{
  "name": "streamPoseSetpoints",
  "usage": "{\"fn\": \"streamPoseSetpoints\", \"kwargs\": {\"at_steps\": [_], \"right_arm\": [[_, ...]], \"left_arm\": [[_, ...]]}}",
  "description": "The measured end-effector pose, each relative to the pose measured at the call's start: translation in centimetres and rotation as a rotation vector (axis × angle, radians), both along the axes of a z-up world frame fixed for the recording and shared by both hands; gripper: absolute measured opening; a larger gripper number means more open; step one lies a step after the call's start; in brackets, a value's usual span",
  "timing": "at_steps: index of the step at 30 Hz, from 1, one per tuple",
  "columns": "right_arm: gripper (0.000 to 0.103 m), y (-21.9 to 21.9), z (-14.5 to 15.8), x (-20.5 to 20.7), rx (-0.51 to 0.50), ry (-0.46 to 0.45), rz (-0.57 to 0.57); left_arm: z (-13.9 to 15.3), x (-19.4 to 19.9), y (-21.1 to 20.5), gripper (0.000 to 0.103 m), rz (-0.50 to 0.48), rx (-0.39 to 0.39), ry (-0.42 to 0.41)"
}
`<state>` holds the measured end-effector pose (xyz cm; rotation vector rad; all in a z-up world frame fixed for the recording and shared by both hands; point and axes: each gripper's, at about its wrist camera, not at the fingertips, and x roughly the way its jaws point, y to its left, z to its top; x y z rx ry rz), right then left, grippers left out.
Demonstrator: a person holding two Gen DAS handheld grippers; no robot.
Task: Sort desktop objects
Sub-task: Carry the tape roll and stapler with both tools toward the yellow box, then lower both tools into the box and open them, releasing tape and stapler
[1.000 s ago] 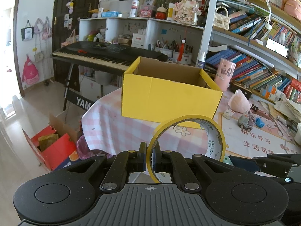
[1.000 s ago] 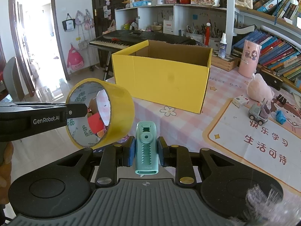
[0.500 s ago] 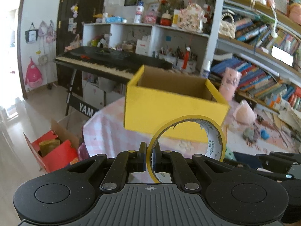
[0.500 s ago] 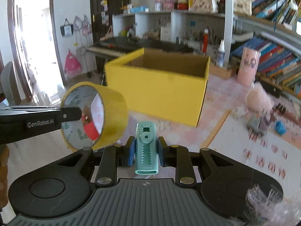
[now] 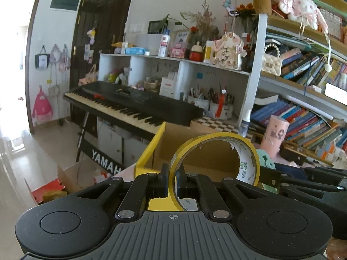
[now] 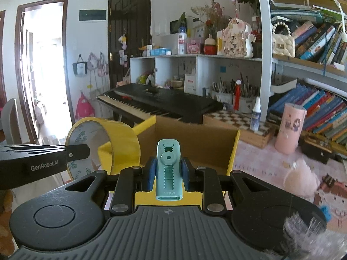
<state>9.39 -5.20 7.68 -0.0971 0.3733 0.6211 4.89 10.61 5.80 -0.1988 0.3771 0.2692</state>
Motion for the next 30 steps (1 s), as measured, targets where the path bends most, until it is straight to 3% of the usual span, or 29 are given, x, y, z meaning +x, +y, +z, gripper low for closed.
{"fn": "streamPoseSetpoints", "kwargs": {"at_steps": [20, 30], "right_arm": [[0.023, -0.1, -1.5, 11.6, -0.065, 0.077, 0.093], [0.023, 1.0, -3.1, 16.0, -0.212, 0.082, 0.189]], "left_arm": [[-0.7, 9.0, -1.5, 0.005, 0.035, 0.034, 0.084], [-2.5, 12.0, -1.6, 0.005, 0.048, 0.031, 0.198]]}}
